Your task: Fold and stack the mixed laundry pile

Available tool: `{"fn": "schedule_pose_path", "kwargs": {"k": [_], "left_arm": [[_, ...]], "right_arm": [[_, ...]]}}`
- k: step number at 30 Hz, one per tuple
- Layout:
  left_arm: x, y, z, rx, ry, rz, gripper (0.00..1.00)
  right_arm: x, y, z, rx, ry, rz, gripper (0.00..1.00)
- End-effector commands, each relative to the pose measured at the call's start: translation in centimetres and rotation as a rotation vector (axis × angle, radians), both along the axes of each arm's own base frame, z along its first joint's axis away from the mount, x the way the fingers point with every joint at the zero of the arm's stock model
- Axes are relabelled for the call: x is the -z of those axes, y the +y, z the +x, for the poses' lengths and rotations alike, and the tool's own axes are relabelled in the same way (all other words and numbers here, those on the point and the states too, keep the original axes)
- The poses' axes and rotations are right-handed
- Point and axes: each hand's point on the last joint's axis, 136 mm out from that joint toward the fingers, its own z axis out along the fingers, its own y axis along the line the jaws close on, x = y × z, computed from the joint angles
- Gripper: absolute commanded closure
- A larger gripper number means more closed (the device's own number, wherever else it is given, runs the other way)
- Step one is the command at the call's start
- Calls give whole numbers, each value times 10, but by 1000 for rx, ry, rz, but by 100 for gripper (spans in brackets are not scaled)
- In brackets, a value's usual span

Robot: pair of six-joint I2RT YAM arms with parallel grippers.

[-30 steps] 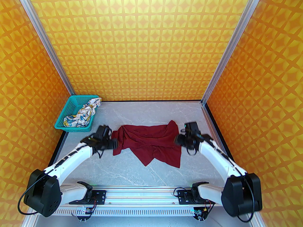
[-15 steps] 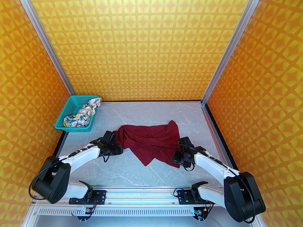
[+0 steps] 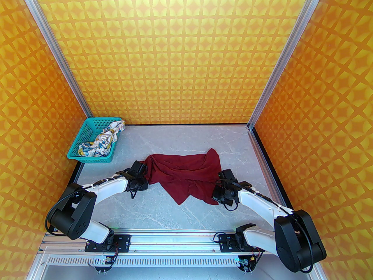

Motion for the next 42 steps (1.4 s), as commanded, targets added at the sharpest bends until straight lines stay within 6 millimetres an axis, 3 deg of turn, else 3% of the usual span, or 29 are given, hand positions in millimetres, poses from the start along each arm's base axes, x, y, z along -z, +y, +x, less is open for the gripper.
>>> {"fn": "schedule_pose_path", "kwargs": {"k": [1,3,6,12,16,19,22,27,30,32,35,37,39,42], "left_arm": [[-9,-24,14,53,-46,-88,100],[-37,-27,20,73,-119,-114,100],[-94,-33,30,123,-276,-155,100],[-216,-27,37,187,-549,-193,100],[-300,-18,25,217,-768,-223,100],[-360,-7,3,252,-924,-222,100],[-417,8,-33,289,-1070,-213,100],[-487,40,-103,319,-1263,-200,100],[-505,48,-121,318,-1282,-201,100],[-509,48,-112,289,-1232,-201,100],[-486,51,-61,146,-1055,-125,100],[-461,45,-16,93,-931,-67,100],[-422,36,36,73,-785,-14,100],[-355,36,108,26,-599,39,100]], "right_arm": [[-22,4,17,9,-102,18,100],[-42,4,30,6,-172,16,100],[-91,-4,54,9,-312,-37,100],[-212,-17,92,14,-597,-133,100],[-292,-31,100,40,-760,-194,100],[-347,-41,93,67,-880,-219,100],[-398,-50,73,87,-988,-227,100],[-476,-76,10,146,-1174,-245,100],[-497,-87,-11,166,-1211,-274,100],[-503,-88,-11,155,-1194,-300,100],[-498,-79,16,111,-1106,-324,100],[-486,-63,48,60,-1048,-307,100],[-468,-49,83,26,-988,-299,100],[-422,-40,144,9,-866,-314,100]]}}
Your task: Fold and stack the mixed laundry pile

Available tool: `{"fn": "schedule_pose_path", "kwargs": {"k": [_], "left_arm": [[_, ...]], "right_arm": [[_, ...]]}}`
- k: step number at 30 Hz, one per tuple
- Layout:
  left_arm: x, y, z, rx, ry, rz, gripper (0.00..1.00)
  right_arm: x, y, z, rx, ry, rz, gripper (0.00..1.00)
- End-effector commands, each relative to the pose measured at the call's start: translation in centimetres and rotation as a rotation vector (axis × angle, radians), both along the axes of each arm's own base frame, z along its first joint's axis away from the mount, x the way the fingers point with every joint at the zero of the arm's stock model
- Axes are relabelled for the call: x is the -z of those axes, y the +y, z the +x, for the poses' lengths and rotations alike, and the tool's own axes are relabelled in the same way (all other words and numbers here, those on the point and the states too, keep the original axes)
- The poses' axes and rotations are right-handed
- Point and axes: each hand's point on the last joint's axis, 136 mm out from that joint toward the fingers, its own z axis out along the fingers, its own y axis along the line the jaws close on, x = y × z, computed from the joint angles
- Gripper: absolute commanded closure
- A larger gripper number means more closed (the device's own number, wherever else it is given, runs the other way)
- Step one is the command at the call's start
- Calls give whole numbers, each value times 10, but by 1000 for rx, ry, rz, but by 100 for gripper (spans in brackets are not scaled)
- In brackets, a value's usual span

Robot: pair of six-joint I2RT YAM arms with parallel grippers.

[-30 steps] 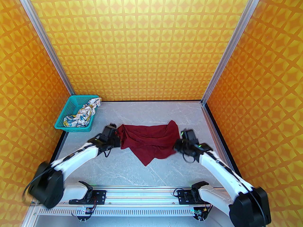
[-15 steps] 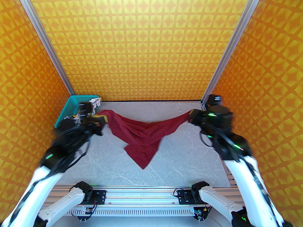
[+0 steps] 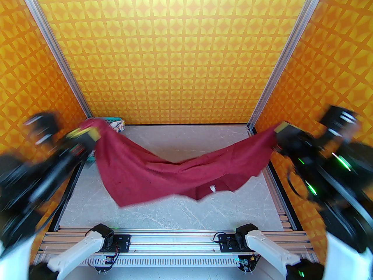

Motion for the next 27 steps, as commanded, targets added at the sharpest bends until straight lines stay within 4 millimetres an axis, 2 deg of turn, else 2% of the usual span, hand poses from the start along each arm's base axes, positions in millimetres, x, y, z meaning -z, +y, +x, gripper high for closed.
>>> {"fn": "schedule_pose_path", "kwargs": {"k": [1,2,3,4,5,6,8,9,11,14,16,18,20,24,27], "left_arm": [[138,10,99,-139,400,86,100],[163,10,118,-144,456,81,99],[193,12,138,-155,518,76,86],[220,13,156,-160,571,73,66],[243,13,170,-163,609,72,56],[267,12,183,-160,653,64,49],[300,10,196,-157,712,65,38],[314,9,197,-154,742,70,33],[329,8,190,-149,766,79,22],[342,16,160,-156,797,105,17],[352,19,133,-165,826,107,18],[373,15,101,-139,863,139,19],[390,15,79,-129,905,169,21],[422,18,53,-132,993,206,24],[443,21,51,-183,1055,179,24]], "right_arm": [[92,20,90,-39,264,-32,100],[110,22,107,-50,303,-18,100],[136,23,130,-51,357,-3,100],[162,22,151,-51,404,10,100],[185,20,169,-47,445,18,96],[213,19,188,-47,495,30,87],[263,15,216,-47,594,58,62],[280,13,221,-42,641,70,57],[305,10,225,-37,719,78,51],[320,9,213,-30,738,83,48],[328,13,194,-40,751,113,47],[337,26,173,-78,758,147,47],[350,48,145,-134,777,149,47],[386,89,86,-243,867,146,47],[410,107,52,-297,927,189,49]]}}
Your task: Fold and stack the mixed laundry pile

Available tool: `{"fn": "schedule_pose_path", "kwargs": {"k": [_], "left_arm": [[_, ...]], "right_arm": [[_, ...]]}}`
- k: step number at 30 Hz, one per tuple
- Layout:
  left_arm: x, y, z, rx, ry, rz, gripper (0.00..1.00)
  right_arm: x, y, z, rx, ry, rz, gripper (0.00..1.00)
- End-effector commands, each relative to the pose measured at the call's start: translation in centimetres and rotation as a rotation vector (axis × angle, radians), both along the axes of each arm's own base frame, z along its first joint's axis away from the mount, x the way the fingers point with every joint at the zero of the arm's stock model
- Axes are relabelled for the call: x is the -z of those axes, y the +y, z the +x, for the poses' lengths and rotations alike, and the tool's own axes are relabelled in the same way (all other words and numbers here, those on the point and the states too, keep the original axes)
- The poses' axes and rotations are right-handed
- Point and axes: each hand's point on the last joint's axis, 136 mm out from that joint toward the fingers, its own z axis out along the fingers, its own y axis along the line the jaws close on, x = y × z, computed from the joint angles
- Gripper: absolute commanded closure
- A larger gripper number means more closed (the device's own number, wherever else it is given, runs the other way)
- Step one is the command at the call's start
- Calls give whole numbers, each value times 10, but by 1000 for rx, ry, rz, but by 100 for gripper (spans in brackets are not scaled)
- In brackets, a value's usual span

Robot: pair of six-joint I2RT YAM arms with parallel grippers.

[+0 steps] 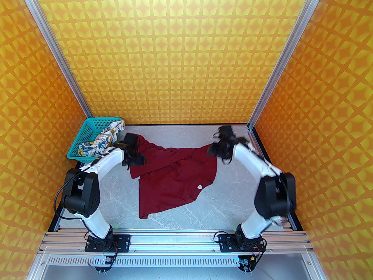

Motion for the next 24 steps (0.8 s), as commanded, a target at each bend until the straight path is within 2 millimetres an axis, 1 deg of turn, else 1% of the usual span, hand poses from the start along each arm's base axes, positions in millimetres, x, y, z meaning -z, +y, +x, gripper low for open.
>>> {"fn": "schedule_pose_path", "kwargs": {"k": [1,5,7,8,10,12,14,16,18,19,22,24], "left_arm": [[29,4,-1,-72,56,2,23],[47,4,4,-97,63,1,21],[58,7,6,-116,77,20,23],[62,8,6,-124,85,22,26],[68,8,9,-133,83,20,35],[68,7,13,-139,72,15,47],[67,7,17,-141,60,11,61],[65,6,18,-136,44,7,76],[56,5,18,-131,20,-2,87],[49,5,17,-126,4,-7,90],[25,4,18,-102,-44,-23,93],[7,3,17,-82,-67,-27,93]], "right_arm": [[24,27,-32,-32,57,100,49],[35,43,-59,-94,99,79,49],[43,53,-73,-120,121,74,49],[46,56,-76,-127,129,73,48],[57,62,-85,-140,153,65,47],[68,64,-90,-136,178,61,46],[82,64,-93,-126,206,53,46],[94,62,-94,-113,220,43,46],[103,61,-94,-100,231,38,48],[106,62,-93,-93,227,42,50],[113,60,-88,-74,221,26,57],[120,59,-84,-64,224,11,65]]}}
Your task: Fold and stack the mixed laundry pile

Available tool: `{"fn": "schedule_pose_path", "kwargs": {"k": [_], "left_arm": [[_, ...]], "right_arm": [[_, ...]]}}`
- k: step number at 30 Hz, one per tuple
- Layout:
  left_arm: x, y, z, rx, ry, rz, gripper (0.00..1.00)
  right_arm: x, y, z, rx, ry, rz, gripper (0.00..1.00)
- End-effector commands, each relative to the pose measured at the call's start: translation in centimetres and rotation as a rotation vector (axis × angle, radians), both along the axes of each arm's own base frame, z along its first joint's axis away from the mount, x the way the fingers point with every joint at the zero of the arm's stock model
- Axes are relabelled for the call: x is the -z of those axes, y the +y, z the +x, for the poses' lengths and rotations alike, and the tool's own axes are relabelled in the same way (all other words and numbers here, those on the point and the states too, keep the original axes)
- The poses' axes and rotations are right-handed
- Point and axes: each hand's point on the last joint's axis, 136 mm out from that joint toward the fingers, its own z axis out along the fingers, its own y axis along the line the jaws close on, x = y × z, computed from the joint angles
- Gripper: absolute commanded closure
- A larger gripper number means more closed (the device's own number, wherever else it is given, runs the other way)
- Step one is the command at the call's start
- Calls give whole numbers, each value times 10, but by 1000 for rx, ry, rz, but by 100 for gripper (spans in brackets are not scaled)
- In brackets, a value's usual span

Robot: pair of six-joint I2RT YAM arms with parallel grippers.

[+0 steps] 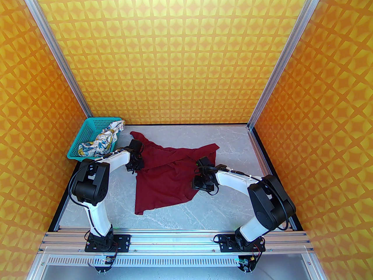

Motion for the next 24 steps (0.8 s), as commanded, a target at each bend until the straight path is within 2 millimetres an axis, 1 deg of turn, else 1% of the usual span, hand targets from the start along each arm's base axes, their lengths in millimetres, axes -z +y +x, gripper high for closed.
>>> {"fn": "schedule_pose_path", "kwargs": {"k": [1,2,5,6,8,10,13,18,20,22,23,24], "left_arm": [[-36,-2,-2,37,-58,-21,93],[-43,-3,-4,46,-68,-22,93],[-63,-5,-9,69,-103,-30,100],[-70,-6,-12,74,-111,-33,100],[-85,-5,-17,81,-138,-37,100],[-99,-5,-19,93,-176,-41,100],[-121,-6,-17,95,-234,-52,100],[-167,-11,-16,105,-315,-74,100],[-189,-14,-16,118,-357,-82,100],[-208,-17,-12,130,-387,-86,100],[-214,-20,-9,138,-396,-86,100],[-216,-22,-4,147,-397,-87,100]], "right_arm": [[19,-3,11,36,-11,-30,70],[20,-3,14,37,-16,-35,75],[21,-10,24,46,-39,-81,96],[18,-13,28,52,-49,-89,100],[11,-23,35,67,-69,-104,100],[-3,-35,44,82,-105,-128,100],[-24,-55,54,100,-148,-170,100],[-64,-90,61,132,-227,-228,100],[-78,-104,66,154,-257,-242,100],[-91,-117,74,181,-289,-253,100],[-97,-122,79,196,-299,-247,100],[-103,-125,86,206,-309,-237,100]]}}
